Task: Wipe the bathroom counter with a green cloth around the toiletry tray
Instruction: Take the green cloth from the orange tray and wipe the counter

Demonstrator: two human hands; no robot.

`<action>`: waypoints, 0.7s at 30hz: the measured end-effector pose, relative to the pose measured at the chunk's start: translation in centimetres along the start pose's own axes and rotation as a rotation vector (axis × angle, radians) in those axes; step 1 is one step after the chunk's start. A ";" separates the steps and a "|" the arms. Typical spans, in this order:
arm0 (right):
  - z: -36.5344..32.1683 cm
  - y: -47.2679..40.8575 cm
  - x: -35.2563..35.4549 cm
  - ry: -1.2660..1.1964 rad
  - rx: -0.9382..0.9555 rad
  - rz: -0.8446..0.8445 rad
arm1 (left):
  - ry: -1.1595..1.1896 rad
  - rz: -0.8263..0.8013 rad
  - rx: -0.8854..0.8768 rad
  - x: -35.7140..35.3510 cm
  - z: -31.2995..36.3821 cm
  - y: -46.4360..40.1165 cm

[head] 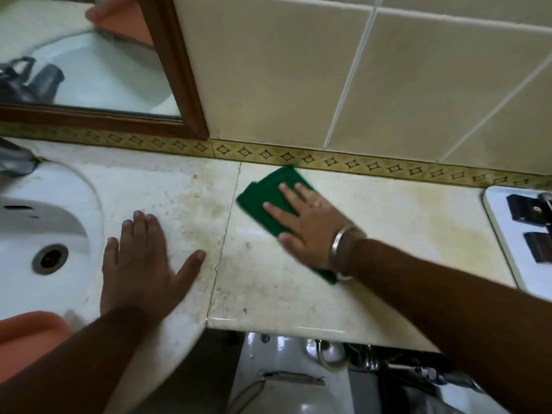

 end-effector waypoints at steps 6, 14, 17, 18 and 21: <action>-0.8 15.6 -1.2 -0.049 0.413 -0.016 | 0.021 0.012 0.007 0.2 0.0 -0.3; 8.2 3.0 -1.8 0.013 -0.185 -0.099 | 0.020 0.007 0.019 0.1 0.1 0.0; -1.3 1.7 -0.2 0.014 -0.036 -0.060 | 0.041 0.012 0.029 0.4 0.1 0.3; -4.0 3.6 0.0 0.009 0.056 -0.045 | 0.040 0.013 0.027 0.5 0.1 0.3; -6.6 13.5 -0.3 0.004 0.378 -0.028 | 0.036 0.010 0.031 0.2 -0.1 0.1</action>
Point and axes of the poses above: each hand's wrist, its own y-axis away from the middle knuckle, its own x-axis out of the back of the hand, z = x × y, the point moved 10 cm from there along -y, towards the middle knuckle, and after that the axes turned 8 degrees about y, right-handed, at the moved point
